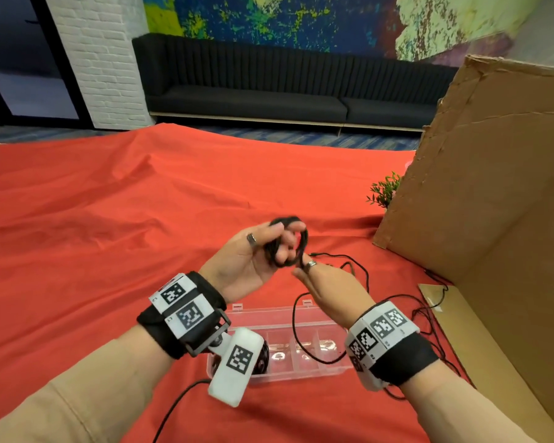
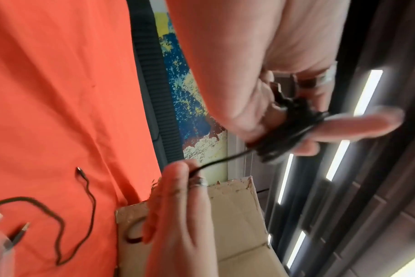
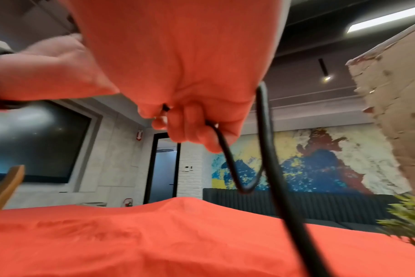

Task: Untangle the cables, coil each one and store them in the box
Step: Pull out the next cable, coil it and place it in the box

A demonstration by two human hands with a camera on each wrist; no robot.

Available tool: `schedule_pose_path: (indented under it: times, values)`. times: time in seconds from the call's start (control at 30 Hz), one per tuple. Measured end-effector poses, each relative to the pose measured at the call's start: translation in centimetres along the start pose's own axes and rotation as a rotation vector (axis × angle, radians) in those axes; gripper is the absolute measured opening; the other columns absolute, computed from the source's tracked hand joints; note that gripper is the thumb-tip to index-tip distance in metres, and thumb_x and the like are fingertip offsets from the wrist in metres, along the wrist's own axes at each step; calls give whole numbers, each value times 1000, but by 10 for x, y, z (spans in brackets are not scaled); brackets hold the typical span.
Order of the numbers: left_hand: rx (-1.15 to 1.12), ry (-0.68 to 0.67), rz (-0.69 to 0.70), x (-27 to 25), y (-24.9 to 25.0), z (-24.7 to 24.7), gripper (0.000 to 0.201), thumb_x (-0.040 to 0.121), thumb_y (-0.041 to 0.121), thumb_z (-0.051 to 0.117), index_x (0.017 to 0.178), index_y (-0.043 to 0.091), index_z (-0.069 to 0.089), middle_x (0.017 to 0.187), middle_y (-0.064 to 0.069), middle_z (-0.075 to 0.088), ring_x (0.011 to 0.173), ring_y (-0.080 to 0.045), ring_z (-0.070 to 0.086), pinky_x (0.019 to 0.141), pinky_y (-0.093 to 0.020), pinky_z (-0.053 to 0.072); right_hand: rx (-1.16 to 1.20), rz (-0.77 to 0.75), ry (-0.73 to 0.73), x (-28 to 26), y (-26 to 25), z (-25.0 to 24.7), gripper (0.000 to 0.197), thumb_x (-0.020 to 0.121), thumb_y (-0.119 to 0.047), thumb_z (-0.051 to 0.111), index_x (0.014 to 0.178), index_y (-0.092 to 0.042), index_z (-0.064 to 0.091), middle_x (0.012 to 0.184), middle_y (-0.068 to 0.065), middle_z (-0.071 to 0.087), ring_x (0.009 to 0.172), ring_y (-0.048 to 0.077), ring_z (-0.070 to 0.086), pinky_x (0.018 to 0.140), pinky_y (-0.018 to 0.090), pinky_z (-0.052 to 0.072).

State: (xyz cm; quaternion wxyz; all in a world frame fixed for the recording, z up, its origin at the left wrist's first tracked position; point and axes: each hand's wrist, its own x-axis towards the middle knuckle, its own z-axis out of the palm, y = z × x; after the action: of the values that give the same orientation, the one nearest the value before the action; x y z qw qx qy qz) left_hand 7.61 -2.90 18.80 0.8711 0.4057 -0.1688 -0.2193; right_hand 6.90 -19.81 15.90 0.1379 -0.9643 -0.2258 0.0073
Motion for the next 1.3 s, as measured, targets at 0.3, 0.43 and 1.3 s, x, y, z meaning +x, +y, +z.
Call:
schedule_pose_path:
  times: [0.3,0.43,1.3]
  values:
    - [1017,54,205,10,-6,-16,20,94,18,43,111,7,45,104,-3,67,95,-12,67,88,-26,50,139,-152,-6,-10,-13,2,27,98,-40,32,85,-17,38,68,-2,49,80,33,58,61,35,36]
    - [1735,-76,80,3,-6,-21,33,94,40,45,99,8,37,79,-3,57,72,-25,55,66,-40,42,83,-156,103,-15,4,-10,28,92,-47,33,80,-24,43,63,-5,50,68,27,56,58,34,38]
    - [938,-177,-215,0,13,-18,9,88,12,59,79,12,59,49,3,52,40,-12,43,55,-30,37,-94,464,480,19,89,-40,31,100,-31,33,107,-4,49,98,20,57,92,41,56,65,39,36]
